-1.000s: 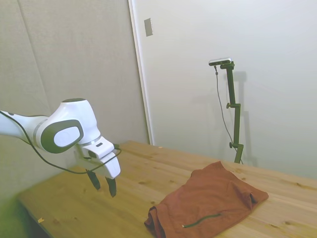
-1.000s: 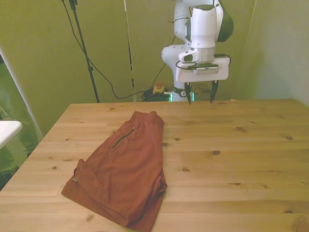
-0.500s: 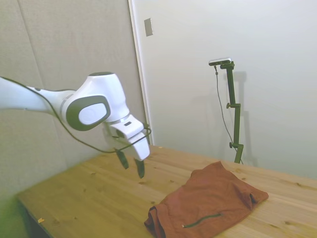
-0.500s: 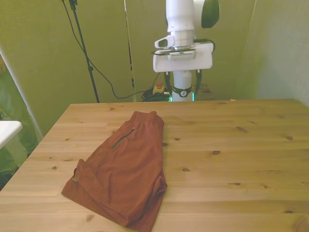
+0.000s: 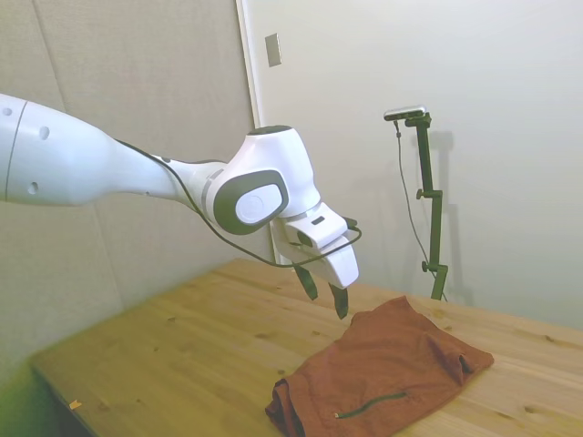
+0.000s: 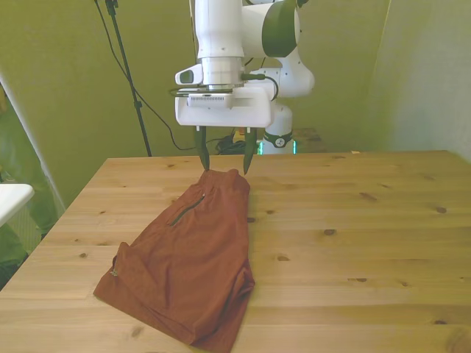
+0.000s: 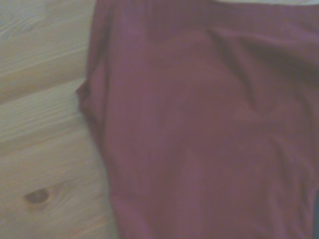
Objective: Unfold the shorts
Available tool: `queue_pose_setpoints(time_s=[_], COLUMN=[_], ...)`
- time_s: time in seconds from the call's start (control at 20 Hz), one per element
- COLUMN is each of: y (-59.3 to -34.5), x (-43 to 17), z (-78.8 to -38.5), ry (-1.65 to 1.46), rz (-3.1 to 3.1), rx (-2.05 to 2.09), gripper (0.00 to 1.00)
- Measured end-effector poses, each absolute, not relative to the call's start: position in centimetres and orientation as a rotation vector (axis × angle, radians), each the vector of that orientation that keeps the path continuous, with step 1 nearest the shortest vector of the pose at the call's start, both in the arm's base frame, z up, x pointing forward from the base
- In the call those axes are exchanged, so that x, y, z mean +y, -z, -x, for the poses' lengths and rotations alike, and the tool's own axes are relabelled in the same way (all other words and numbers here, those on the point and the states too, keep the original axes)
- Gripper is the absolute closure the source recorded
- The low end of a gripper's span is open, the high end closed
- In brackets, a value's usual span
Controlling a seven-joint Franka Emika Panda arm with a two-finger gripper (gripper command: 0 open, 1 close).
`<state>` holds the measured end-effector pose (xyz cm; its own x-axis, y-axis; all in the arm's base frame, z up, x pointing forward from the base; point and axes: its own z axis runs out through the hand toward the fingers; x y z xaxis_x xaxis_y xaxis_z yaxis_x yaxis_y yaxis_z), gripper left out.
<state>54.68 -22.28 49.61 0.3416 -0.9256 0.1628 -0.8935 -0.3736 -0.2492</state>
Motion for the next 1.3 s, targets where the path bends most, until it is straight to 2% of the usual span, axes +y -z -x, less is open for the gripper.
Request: queue_pose_setpoints(time_s=[0.3,0.45,0.7,0.95,1.0,1.3], y=[-47.2,-45.5,-41.3,-39.4,-39.2,-37.7], x=[-30.8,-33.5,-38.0,-40.3,-40.3,-39.8], z=[-57.5,-59.8,-62.4,-64.2,-64.6,-65.8], ry=[0.492,0.505,0.496,0.516,0.517,0.496], rz=[2.277,2.241,2.138,2.045,2.04,2.047], rx=[1.867,1.91,2.043,2.141,2.146,2.137], gripper=[0.0,0.0,0.0,0.0,1.0,1.0])
